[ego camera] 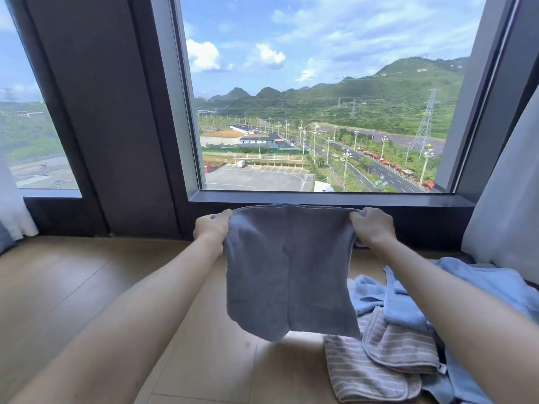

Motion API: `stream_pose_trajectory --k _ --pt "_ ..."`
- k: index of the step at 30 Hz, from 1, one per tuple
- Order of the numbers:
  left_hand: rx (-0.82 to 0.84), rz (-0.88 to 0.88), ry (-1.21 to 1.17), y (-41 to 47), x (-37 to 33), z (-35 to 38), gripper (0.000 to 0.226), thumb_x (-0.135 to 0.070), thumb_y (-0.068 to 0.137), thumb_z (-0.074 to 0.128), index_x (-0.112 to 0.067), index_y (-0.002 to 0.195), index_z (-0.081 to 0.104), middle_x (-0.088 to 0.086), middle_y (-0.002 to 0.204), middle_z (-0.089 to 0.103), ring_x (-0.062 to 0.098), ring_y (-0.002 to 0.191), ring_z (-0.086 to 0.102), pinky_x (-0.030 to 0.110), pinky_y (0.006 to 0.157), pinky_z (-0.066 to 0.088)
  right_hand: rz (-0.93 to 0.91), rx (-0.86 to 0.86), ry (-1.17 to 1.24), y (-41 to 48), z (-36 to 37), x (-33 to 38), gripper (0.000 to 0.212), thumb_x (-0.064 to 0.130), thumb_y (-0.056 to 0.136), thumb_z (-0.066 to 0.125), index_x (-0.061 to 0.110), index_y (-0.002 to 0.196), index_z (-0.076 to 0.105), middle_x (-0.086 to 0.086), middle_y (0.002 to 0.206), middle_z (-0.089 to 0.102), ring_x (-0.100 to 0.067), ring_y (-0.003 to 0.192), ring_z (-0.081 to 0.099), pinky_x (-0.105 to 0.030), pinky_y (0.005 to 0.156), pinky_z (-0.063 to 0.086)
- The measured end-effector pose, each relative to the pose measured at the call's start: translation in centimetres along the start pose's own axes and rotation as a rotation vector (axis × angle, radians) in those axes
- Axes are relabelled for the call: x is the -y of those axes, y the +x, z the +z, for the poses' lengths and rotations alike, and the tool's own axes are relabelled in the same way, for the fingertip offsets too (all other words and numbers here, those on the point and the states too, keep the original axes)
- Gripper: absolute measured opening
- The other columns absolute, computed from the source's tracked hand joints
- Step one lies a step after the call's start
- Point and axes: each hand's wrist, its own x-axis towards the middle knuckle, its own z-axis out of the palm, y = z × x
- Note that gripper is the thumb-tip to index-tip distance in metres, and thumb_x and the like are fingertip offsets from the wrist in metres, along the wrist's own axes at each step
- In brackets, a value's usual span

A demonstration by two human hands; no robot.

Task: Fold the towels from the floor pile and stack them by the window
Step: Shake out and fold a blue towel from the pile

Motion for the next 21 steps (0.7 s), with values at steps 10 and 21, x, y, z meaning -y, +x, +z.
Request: stream_pose_trajectory --k 10,21 --pt "0.47 -0.083 -0.209 -4.9 -1.0 4.6 0.018 -0.023 0.09 0.06 -0.01 0.079 0.057 0.005 0.071 0.06 0.015 0.062 0.059 0.027 0.053 0.053 -0.021 0.398 0.371 -2.1 2.4 2.7 0.017 0.021 0.091 0.054 0.012 0.076 0.056 -0.004 0.072 0.056 -0.015 0.064 0.056 -0.023 0.056 0.049" --pt "0.494 0.111 -0.136 -6.1 -0.9 5.5 0.028 -0.035 0.079 0.069 -0.011 0.094 0.066 0.011 0.093 0.068 0.027 0.087 0.066 0.04 0.082 0.056 -0.077 0.488 0.552 -3.4 3.7 4.1 0.028 0.033 0.092 0.056 0.007 0.082 0.058 -0.014 0.086 0.06 -0.019 0.075 0.061 -0.03 0.066 0.056"
